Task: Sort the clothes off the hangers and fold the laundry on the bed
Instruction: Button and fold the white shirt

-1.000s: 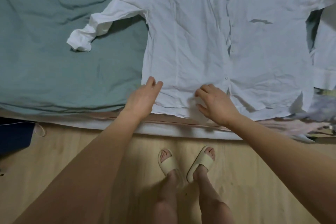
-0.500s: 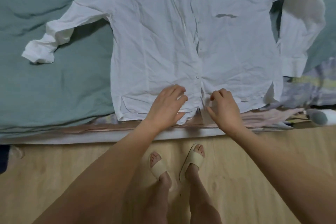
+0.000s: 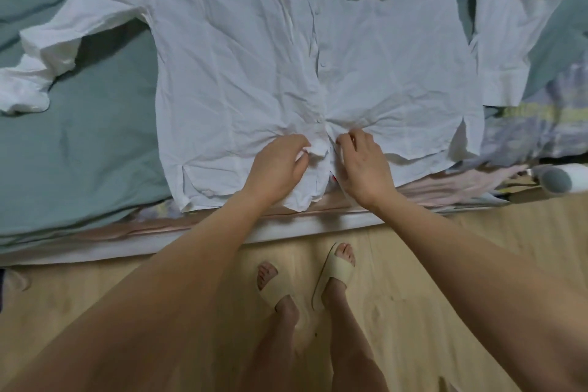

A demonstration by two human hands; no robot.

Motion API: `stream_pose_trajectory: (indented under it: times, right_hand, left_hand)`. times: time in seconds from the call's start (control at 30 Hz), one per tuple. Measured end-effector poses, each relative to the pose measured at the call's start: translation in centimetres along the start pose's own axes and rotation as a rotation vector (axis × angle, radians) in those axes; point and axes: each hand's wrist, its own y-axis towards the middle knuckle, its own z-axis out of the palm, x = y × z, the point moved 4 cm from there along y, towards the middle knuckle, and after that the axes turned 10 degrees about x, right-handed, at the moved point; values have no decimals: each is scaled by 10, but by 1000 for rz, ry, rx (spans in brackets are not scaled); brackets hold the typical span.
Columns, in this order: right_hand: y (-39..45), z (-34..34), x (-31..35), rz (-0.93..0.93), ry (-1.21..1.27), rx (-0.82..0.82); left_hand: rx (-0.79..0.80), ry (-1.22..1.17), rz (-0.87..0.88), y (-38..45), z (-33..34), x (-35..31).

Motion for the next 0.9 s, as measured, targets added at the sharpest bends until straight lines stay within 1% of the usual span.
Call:
stream_pose_trajectory:
  times: [0.07, 0.13, 0.23, 0.3, 0.37, 0.43, 0.5, 0.53, 0.57, 0.6, 0.63, 0.7, 0.73, 0.77, 0.8, 0.9]
  right_hand:
    - [-5, -4, -4, -89, -40, -11]
    - [-4, -10, -10, -157, -87, -56]
    - [6, -18, -17, -201, -17, -63]
    - [9, -24, -18, -206, 114, -25]
    - [7, -30, -19, -169, 280, 16]
    - [0, -39, -18, -144, 471, 29]
    - [-10, -47, -14, -118, 713, 53]
    - [-16, -50, -11, -117, 766, 81]
    - [-21, -48, -8, -127, 739, 127]
    - [-26, -46, -5, -133, 652, 197]
    - [-30, -42, -4, -129, 535, 295]
    - [-34, -39, -6, -116, 315, 541]
    - [-32, -44, -7, -110, 261, 618]
    - [-25, -53, -8, -93, 249, 636]
    - [-16, -69, -7, -65, 269, 600]
    - [27, -119, -11, 32, 373, 359]
  left_hand:
    - [-45, -119, -103, 2, -7, 0]
    - [-91, -205, -160, 5, -12, -1]
    - [-146, -342, -239, 12, -16, 0]
    - [-173, -420, -263, 13, -18, 0]
    - [-156, -480, -257, 12, -20, 1]
    - [-112, -562, -230, 8, -21, 1]
    - [-57, -698, -221, 1, -23, -3]
    - [-14, -738, -227, -3, -23, -6]
    - [45, -724, -231, -8, -24, -8]
    - [129, -649, -223, -12, -24, -11]
    - [250, -530, -213, -15, -25, -13]
    - [539, -314, -210, -19, -28, -18]
    - [618, -240, -214, -17, -35, -20]
    - [615, -204, -224, -11, -47, -22]
    - [553, -197, -245, -2, -66, -23]
    - [320, -214, -282, 32, -121, -27]
